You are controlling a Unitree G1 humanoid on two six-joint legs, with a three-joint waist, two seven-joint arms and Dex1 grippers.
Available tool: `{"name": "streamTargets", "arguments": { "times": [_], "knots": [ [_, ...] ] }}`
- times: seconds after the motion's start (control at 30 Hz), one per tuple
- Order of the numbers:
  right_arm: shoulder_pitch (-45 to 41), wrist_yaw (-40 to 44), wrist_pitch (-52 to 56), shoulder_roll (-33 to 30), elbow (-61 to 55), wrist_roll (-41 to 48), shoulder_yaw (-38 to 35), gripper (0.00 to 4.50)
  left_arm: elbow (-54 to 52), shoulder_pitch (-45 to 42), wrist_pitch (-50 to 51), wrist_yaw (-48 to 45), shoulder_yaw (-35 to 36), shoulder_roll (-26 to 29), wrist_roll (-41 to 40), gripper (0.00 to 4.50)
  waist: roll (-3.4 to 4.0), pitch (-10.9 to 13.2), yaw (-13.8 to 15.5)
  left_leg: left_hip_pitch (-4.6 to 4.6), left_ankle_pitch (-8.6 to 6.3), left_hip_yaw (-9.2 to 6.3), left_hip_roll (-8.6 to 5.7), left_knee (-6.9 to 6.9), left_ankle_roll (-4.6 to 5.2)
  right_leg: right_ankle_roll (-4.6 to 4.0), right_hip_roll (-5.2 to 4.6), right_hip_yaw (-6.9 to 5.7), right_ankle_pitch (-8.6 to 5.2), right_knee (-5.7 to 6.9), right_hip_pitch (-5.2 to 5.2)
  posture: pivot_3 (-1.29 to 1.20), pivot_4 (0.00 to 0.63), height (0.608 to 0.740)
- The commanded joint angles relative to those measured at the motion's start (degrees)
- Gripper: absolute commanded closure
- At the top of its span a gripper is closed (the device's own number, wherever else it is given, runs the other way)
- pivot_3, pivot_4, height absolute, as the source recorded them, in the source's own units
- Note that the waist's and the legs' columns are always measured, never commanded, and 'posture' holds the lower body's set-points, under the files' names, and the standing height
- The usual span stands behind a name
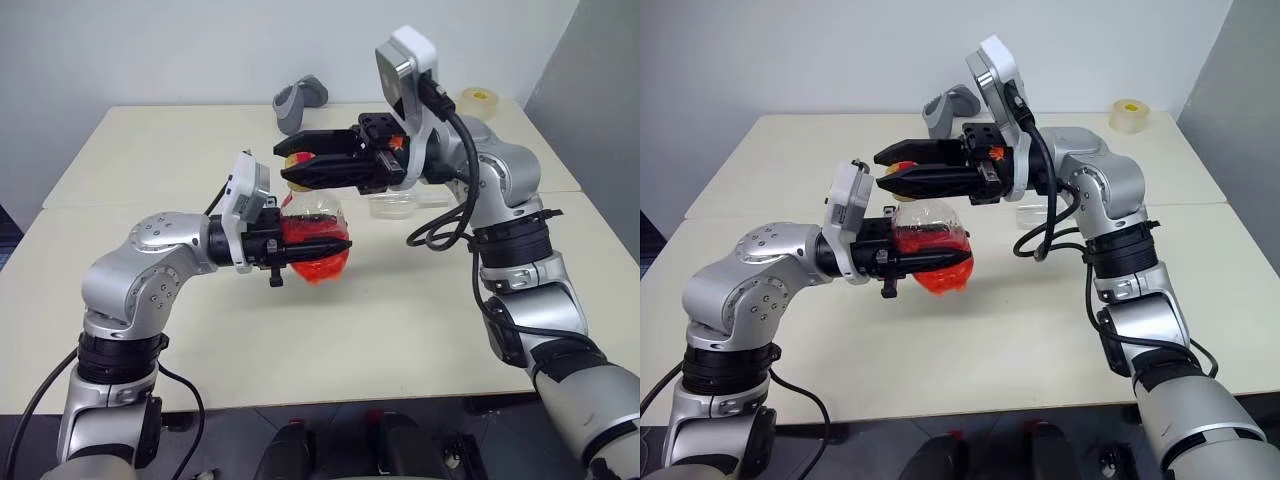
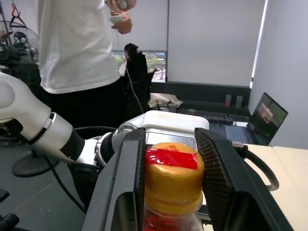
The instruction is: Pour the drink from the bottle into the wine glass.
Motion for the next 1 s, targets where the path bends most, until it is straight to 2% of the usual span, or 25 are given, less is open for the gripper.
{"name": "streamTargets", "arguments": {
  "times": [0.03,0.23,0.27,0.3,0.47,0.7,1.0],
  "knots": [
    [-2.05,0.31,-0.07,0.67,0.05,-2.08,2.71,2.5,-5.96,-0.59,-0.78,-0.36,-0.53,-0.16,-3.15,3.23,0.0,0.0,0.0,0.0,0.0,0.0,0.0,0.0,0.0,0.0,0.0,0.01,0.0,0.0,0.0,0.0,0.15,0.74],
    [0.36,-0.91,4.26,-4.7,-5.13,-1.54,1.8,0.41,-5.23,1.42,0.18,2.02,1.29,0.92,-2.96,3.24,0.0,0.0,0.31,-0.01,0.0,-0.02,0.0,0.01,-0.01,0.0,-0.01,-0.01,0.0,-0.02,0.01,0.0,0.15,0.74],
    [0.91,-1.58,5.06,-5.71,-6.54,-1.35,1.56,0.11,-5.02,1.62,0.84,3.18,1.82,0.82,-3.2,3.24,0.0,0.0,0.47,-0.02,0.0,-0.02,-0.01,0.03,0.0,0.0,-0.03,-0.02,0.0,-0.03,0.02,0.0,0.15,0.74],
    [1.53,-2.82,7.24,-7.1,-8.68,-0.38,0.65,0.0,-4.74,2.23,0.72,3.94,2.34,1.09,-2.84,3.24,0.0,0.0,0.55,-0.02,0.0,-0.01,-0.03,0.04,0.0,0.0,-0.05,-0.01,0.0,-0.04,0.02,0.0,0.15,0.74],
    [5.68,-11.56,14.03,-10.31,-17.96,2.7,-3.78,0.0,-3.2,4.66,-1.63,4.76,3.04,2.57,-0.63,3.24,0.01,0.01,0.71,-0.03,0.0,0.0,-0.02,0.0,0.0,0.0,-0.06,-0.01,0.0,-0.05,0.0,0.0,0.15,0.74],
    [10.68,-29.87,13.53,-4.92,-26.46,0.97,-6.95,0.0,6.15,-0.25,-8.54,6.51,-1.07,-1.47,5.6,3.24,0.01,0.0,0.94,-0.02,0.0,0.02,-0.02,-0.01,0.01,0.0,-0.06,-0.01,0.0,-0.02,0.0,0.0,0.15,0.74],
    [11.27,-37.55,9.2,-1.7,-26.67,-2.25,-4.54,0.0,14.12,-4.68,-13.93,5.05,-3.89,-4.56,9.72,3.24,0.0,0.0,1.09,-0.02,0.0,0.04,-0.03,-0.01,0.0,0.0,-0.05,0.0,0.0,-0.02,-0.02,0.0,0.15,0.74]
  ]
}}
